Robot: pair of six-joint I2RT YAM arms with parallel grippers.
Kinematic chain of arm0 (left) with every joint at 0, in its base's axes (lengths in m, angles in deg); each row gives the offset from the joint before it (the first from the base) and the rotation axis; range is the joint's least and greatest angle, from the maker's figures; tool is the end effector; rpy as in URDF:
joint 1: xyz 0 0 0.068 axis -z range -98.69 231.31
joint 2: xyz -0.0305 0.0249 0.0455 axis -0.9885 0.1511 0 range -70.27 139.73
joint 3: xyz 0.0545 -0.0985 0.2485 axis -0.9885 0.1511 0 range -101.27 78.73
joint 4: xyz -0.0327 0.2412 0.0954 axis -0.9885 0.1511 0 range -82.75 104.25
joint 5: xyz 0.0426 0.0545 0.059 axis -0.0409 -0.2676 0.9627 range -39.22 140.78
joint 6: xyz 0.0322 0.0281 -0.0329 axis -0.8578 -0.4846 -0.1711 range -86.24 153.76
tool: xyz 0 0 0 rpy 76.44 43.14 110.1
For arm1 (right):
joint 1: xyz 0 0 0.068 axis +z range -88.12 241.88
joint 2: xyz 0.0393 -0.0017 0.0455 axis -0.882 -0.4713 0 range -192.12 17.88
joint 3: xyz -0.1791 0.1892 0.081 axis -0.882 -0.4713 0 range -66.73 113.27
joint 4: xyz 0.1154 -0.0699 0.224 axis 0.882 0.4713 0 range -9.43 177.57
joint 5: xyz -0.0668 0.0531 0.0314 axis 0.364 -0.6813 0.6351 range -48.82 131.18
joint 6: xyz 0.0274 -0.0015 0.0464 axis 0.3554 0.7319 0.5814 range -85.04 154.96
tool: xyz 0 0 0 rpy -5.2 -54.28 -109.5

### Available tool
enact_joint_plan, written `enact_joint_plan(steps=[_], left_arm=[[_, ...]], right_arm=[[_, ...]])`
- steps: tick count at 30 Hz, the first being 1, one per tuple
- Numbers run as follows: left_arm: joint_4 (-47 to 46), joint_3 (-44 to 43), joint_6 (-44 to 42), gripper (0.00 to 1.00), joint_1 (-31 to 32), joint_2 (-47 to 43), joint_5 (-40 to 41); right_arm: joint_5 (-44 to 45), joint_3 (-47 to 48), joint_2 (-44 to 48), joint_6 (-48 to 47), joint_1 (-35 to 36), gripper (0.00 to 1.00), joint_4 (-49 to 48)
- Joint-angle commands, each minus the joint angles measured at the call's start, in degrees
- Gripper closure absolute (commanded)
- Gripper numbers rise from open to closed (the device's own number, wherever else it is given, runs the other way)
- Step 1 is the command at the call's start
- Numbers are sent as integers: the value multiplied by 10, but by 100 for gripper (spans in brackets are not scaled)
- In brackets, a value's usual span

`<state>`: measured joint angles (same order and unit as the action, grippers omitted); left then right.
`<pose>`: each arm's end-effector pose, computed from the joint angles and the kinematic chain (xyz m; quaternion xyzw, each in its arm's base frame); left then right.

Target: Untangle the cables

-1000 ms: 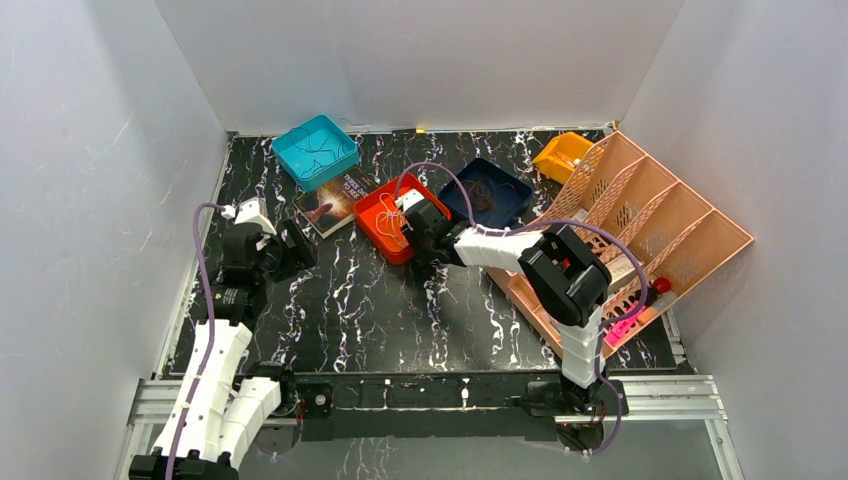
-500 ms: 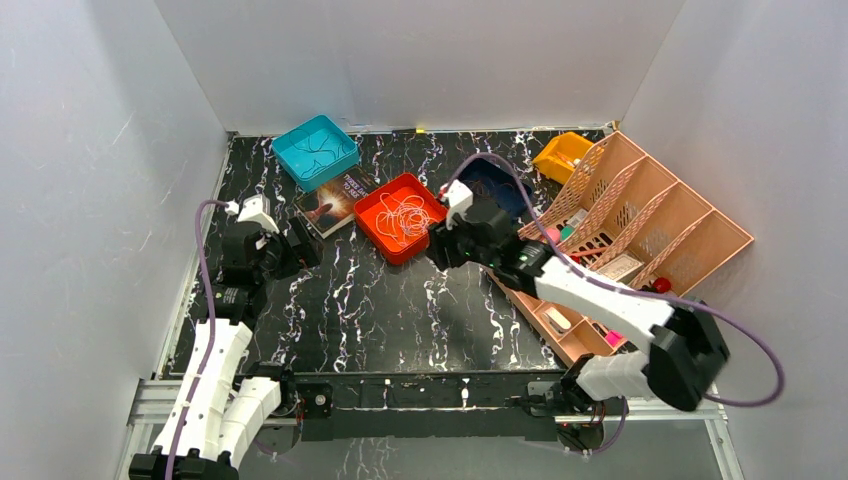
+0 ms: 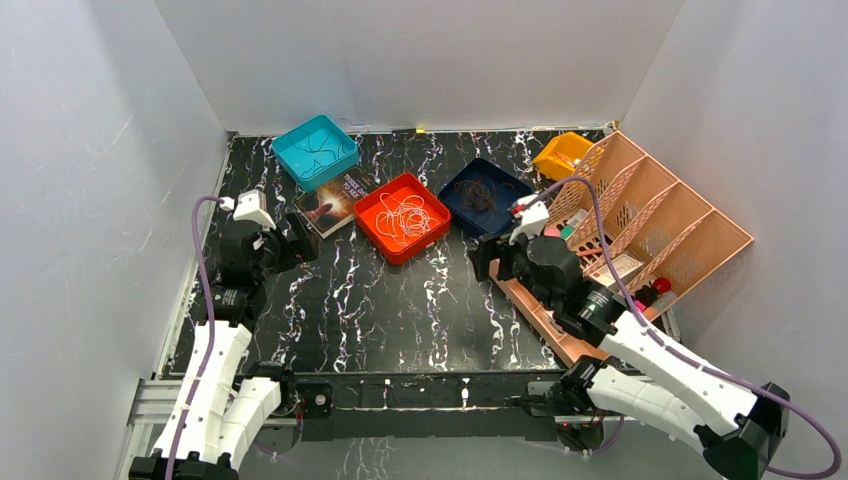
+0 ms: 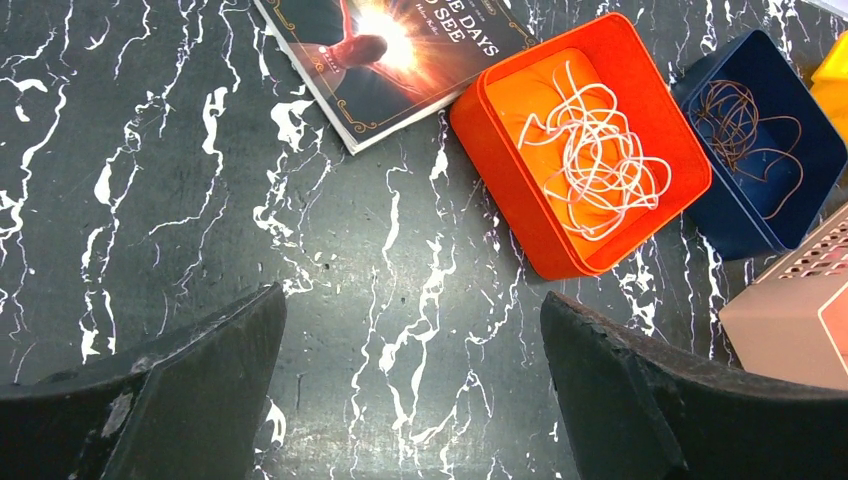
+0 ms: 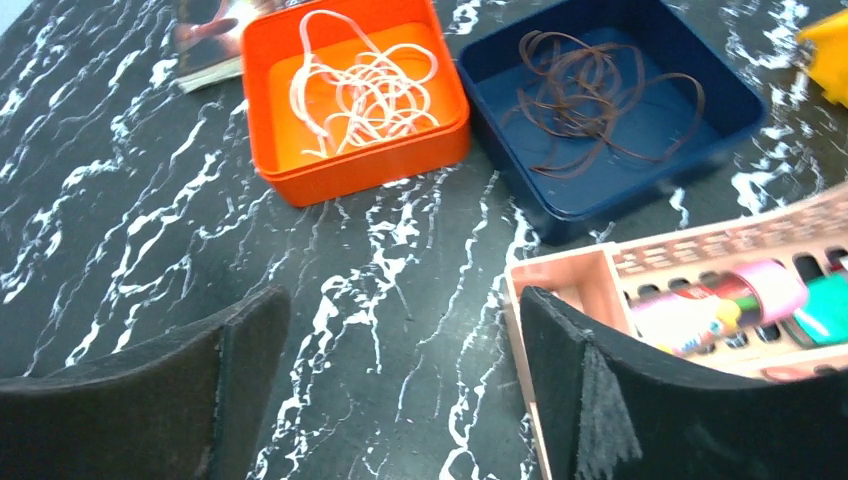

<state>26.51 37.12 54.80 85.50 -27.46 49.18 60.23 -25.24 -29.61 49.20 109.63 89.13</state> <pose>0.1747 -0.0137 0.3094 -0.1124 0.8137 -0.1357 0.5539 0.1402 0.1371 0.3152 -0.1278 0.7761 0.1985 0.5847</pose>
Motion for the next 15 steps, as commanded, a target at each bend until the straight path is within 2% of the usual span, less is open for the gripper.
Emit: enact_joint_plan(steps=[1, 15], left_arm=[[-8, 0, -9, 2, -1, -8, 24], [-9, -3, -11, 2, -1, -1, 48]], right_arm=[[100, -34, 51, 38, -1, 3, -15], [275, -119, 145, 89, 0, 2, -22]])
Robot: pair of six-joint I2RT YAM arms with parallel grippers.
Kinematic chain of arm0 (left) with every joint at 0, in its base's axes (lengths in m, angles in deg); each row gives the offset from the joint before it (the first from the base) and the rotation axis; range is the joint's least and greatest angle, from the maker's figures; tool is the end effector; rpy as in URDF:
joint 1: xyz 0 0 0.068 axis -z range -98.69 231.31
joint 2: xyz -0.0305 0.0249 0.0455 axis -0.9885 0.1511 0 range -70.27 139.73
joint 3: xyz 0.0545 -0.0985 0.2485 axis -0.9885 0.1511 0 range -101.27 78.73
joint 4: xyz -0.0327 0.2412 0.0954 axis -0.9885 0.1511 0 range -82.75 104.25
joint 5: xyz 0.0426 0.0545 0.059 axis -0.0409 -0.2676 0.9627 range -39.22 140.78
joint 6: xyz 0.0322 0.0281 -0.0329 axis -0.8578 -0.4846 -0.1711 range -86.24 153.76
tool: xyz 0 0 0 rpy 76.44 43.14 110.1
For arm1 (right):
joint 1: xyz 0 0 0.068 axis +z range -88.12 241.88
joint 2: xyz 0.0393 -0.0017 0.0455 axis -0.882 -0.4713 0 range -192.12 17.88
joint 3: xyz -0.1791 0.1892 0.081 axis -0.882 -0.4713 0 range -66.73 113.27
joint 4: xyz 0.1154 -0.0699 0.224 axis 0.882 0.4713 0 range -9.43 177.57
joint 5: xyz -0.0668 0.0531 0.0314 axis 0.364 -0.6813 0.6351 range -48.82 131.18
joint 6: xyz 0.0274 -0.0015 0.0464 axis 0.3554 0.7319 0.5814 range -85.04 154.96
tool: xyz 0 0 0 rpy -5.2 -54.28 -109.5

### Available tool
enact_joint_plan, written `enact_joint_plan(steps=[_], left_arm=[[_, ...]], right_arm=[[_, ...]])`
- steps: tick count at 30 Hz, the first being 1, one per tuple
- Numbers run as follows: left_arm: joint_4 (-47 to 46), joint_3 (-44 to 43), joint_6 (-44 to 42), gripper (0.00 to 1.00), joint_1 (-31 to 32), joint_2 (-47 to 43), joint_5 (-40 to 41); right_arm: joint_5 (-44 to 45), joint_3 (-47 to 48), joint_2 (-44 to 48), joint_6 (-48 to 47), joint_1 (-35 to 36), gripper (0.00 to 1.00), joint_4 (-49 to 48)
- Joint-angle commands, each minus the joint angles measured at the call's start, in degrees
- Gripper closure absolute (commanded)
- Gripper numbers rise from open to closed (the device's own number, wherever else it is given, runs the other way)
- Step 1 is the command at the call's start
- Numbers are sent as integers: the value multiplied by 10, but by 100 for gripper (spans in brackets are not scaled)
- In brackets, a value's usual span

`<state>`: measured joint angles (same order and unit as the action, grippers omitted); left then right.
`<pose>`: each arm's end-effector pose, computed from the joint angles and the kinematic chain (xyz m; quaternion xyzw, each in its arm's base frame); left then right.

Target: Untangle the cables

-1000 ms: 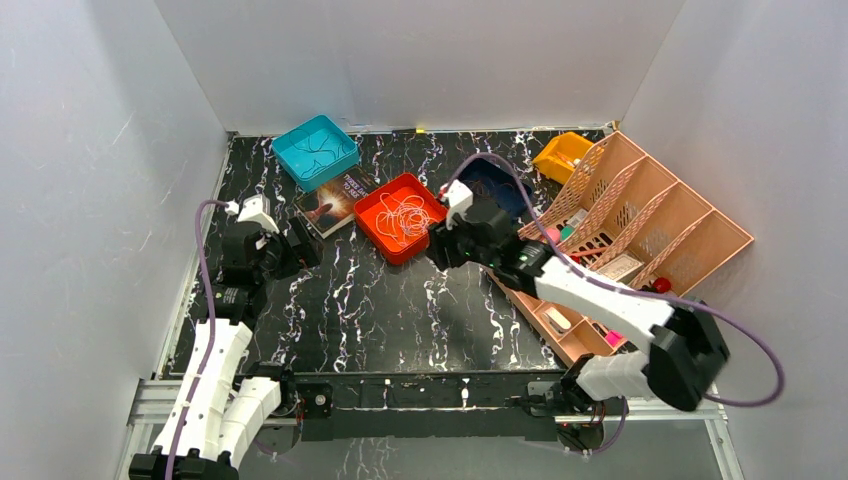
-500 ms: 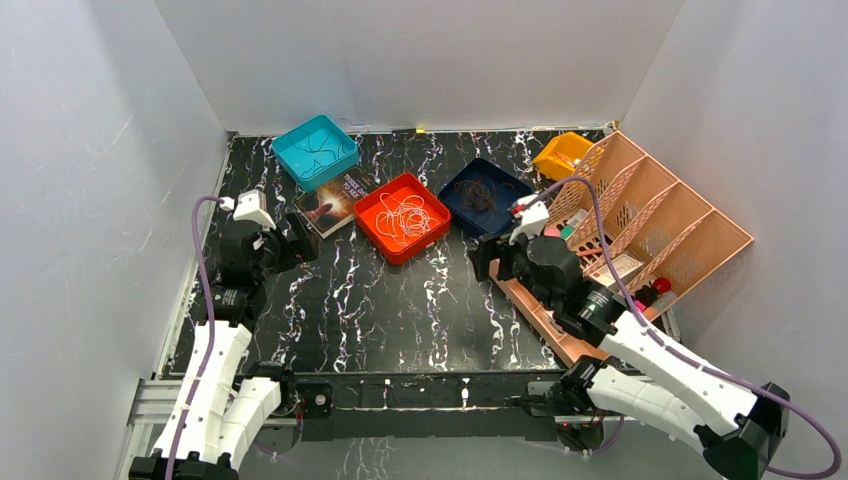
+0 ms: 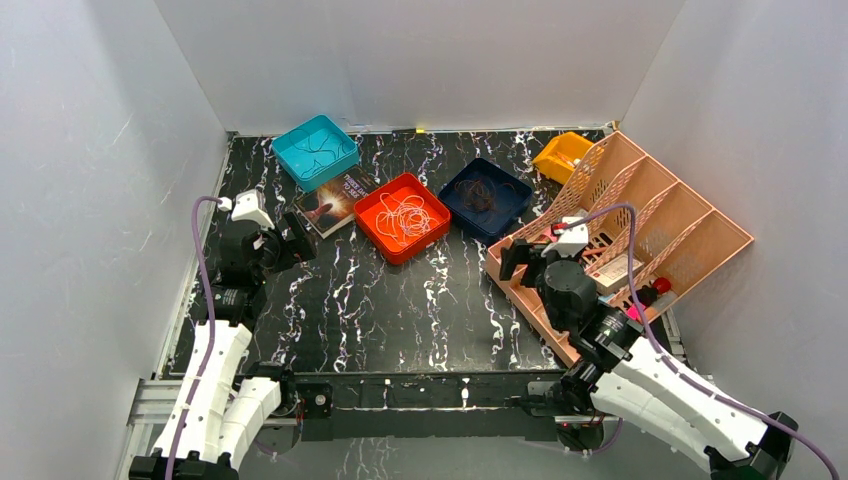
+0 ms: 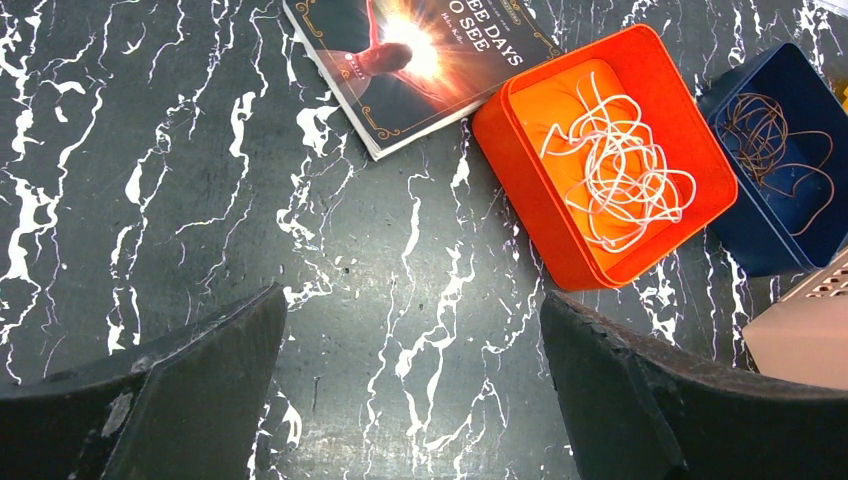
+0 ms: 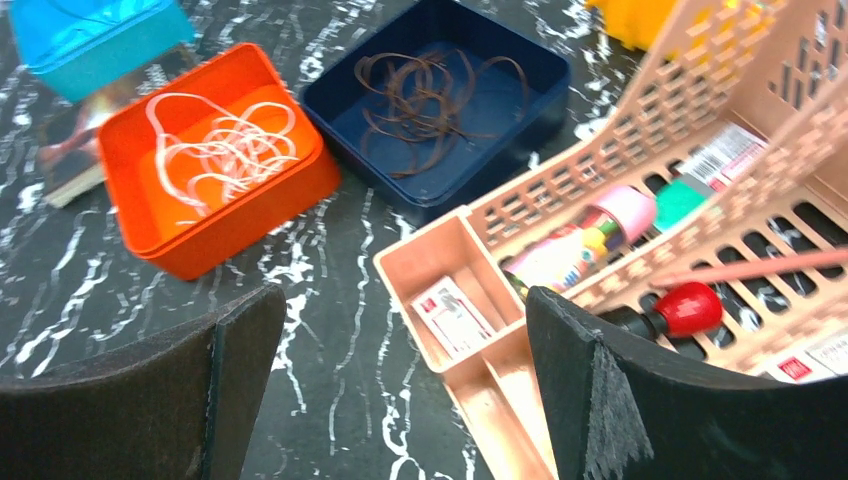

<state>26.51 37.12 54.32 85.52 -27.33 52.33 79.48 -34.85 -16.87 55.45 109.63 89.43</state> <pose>0.1752 -0.0119 0.3091 -0.1245 0.8126 -0.1112 0.5584 0.1176 0.0967 0.2910 0.0286 0.7608 0.1238 0.6364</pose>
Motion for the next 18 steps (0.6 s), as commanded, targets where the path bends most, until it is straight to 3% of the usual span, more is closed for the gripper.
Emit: enact_joint_plan(steps=[1, 7, 18], left_arm=[[-8, -3, -7, 2, -1, -3, 19], [-7, -2, -10, 2, -1, -11, 22], [-9, -1, -14, 2, -1, -11, 16]], right_arm=[[90, -30, 23, 30, 0, 2, -27], [106, -78, 49, 32, 0, 2, -79], [108, -86, 42, 30, 0, 2, -82]])
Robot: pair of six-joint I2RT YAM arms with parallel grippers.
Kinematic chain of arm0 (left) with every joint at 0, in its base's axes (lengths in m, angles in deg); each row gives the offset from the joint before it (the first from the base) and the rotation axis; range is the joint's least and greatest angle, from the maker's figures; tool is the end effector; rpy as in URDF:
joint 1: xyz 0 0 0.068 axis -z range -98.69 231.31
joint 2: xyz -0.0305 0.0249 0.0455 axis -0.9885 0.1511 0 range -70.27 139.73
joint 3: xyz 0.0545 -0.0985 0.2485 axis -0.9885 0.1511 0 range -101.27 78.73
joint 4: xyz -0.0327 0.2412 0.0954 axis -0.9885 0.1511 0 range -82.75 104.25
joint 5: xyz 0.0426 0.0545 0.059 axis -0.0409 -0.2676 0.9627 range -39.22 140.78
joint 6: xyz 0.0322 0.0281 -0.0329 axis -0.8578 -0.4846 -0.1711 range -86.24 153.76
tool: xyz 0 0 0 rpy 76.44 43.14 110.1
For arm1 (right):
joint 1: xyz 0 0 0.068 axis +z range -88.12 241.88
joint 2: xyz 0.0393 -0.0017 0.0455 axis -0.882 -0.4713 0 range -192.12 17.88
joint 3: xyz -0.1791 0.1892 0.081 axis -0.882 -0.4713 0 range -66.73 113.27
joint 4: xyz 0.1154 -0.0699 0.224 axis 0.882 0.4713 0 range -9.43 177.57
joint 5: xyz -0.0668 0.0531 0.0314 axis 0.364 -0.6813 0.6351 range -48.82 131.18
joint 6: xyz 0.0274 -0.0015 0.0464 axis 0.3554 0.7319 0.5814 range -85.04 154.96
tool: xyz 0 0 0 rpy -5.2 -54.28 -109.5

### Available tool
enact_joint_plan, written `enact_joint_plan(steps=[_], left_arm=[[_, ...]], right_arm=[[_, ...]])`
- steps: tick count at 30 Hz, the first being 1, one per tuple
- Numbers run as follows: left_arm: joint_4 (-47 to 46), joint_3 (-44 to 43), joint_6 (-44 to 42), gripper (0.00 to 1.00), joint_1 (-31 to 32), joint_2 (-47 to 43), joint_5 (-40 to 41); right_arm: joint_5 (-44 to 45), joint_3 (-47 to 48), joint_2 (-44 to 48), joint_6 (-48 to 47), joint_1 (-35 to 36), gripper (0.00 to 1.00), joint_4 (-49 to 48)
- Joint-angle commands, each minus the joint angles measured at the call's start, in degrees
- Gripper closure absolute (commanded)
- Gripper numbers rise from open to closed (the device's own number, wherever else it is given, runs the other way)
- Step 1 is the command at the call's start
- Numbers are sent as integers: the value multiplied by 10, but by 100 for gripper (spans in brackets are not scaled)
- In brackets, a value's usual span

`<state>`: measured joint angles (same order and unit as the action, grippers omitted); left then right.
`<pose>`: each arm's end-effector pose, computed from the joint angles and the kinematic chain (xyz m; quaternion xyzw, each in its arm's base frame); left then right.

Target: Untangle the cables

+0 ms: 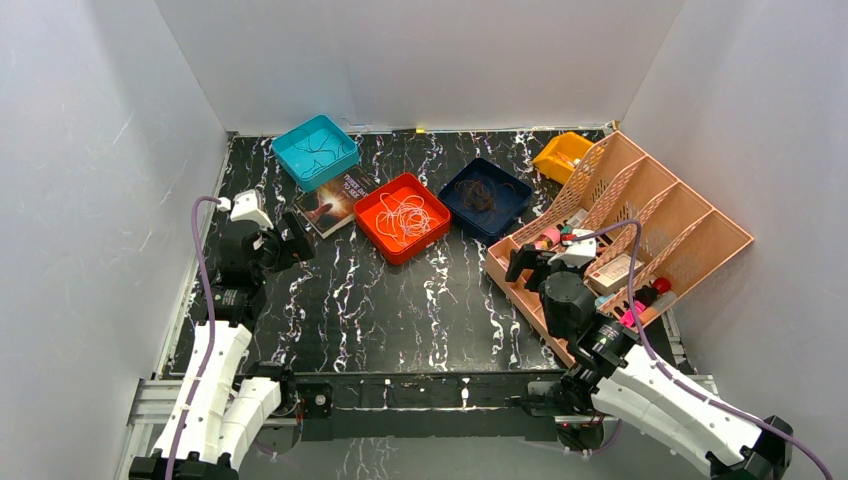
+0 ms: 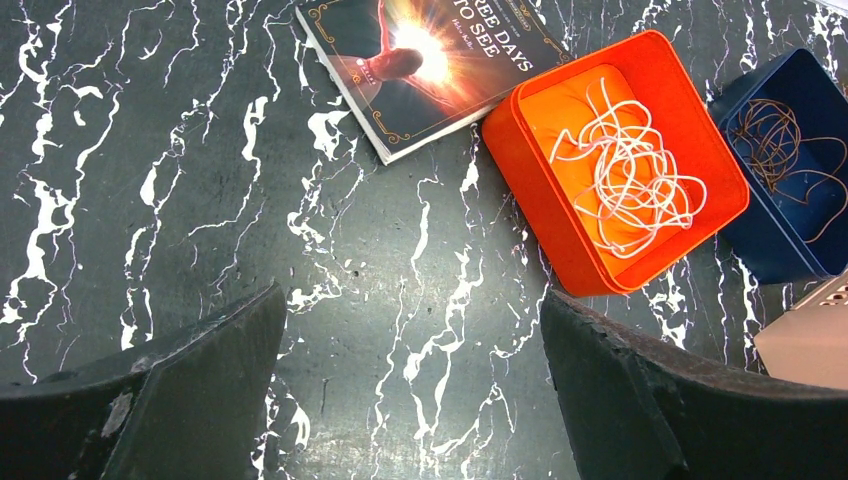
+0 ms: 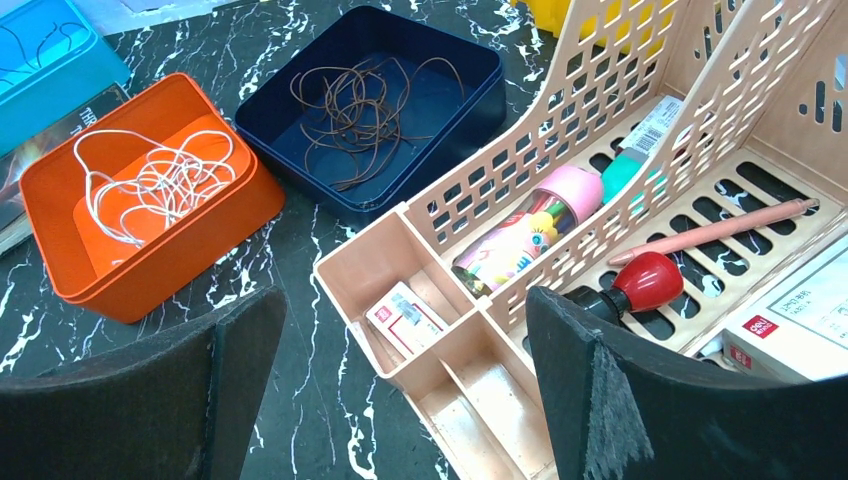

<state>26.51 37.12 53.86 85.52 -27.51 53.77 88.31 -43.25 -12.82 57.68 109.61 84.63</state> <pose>0.1747 -0.0109 0.3096 -0.1282 0.8110 -0.0992 0.5621 0.1134 0.0860 0.2579 0.0942 0.7467 0.0828 0.6532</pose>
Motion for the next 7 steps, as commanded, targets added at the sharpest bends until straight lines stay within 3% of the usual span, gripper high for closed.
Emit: enact_joint_plan(steps=[1, 7], left_arm=[[-9, -1, -9, 2, -2, -8, 4], [-2, -6, -3, 2, -1, -2, 20]], right_arm=[[19, -3, 0, 8, 0, 2, -35], [18, -4, -7, 5, 0, 2, -44]])
